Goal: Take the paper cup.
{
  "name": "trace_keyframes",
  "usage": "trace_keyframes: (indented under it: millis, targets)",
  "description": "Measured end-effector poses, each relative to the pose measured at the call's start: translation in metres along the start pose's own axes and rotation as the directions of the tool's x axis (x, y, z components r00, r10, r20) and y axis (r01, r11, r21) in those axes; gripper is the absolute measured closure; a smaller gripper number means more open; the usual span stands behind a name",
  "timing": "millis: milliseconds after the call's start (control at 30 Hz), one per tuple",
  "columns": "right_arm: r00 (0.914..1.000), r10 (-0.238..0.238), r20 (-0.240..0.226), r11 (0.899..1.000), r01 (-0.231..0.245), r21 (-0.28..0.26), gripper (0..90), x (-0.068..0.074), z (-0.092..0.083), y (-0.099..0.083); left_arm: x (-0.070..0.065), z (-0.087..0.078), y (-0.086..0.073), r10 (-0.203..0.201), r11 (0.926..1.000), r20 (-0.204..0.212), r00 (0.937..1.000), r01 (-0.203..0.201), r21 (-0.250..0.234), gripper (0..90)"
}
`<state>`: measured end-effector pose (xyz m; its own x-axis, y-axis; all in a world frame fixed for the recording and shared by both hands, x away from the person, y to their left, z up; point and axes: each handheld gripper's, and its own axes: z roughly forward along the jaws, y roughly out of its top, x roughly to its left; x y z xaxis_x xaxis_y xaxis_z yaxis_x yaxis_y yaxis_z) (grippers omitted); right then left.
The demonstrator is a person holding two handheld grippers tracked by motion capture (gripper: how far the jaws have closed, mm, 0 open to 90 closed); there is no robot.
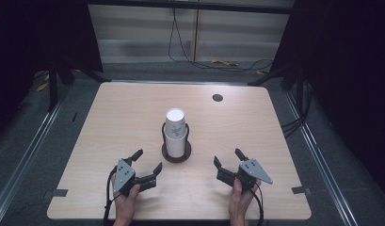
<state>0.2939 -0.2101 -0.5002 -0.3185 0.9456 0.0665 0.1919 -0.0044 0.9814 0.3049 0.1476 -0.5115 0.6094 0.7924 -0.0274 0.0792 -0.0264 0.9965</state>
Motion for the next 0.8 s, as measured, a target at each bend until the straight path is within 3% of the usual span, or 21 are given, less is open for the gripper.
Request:
trace_keyframes:
  millis: [200, 300, 367, 400, 700, 767, 800]
  targets:
    - [0.9994, 0.015, 0.030, 1.000, -0.015, -0.002, 12.7, -0.0004, 0.0002, 0.0000, 0.0001, -0.0001, 0.0001, 0.002, 1.0000, -0.001, 1.0000, -0.002, 0.003, 15.6]
    - [0.9988, -0.002, 0.050, 1.000, 0.001, 0.013, 12.7, 0.0012, 0.0017, 0.0006, 0.0000, -0.0001, 0.0000, -0.004, 1.0000, -0.006, 1.0000, 0.004, 0.003, 15.6]
    - [0.9974, -0.014, 0.070, 1.000, 0.013, 0.022, 12.8, 0.0034, 0.0031, 0.0009, 0.0022, 0.0004, 0.0005, 0.018, 0.9998, 0.019, 0.9997, -0.018, 0.008, 15.6]
    - [0.9964, -0.031, 0.079, 0.999, 0.028, 0.032, 12.8, 0.0044, 0.0034, 0.0010, 0.0008, 0.0003, 0.0002, -0.001, 1.0000, 0.004, 1.0000, 0.001, 0.005, 15.6]
    - [0.9975, -0.010, 0.069, 1.000, 0.008, 0.026, 13.9, 0.0034, 0.0033, 0.0010, -0.0001, -0.0001, 0.0001, -0.001, 1.0000, -0.006, 1.0000, 0.001, 0.003, 15.6]
    - [0.9982, 0.003, 0.059, 0.999, -0.005, 0.037, 14.9, 0.0026, 0.0038, 0.0014, 0.0018, 0.0004, 0.0005, 0.015, 0.9999, 0.019, 0.9997, -0.015, 0.007, 15.7]
    - [0.9986, 0.009, 0.051, 0.999, -0.011, 0.047, 14.5, 0.0029, 0.0043, 0.0016, 0.0002, -0.0001, 0.0001, -0.005, 1.0000, -0.005, 1.0000, 0.005, 0.002, 15.7]
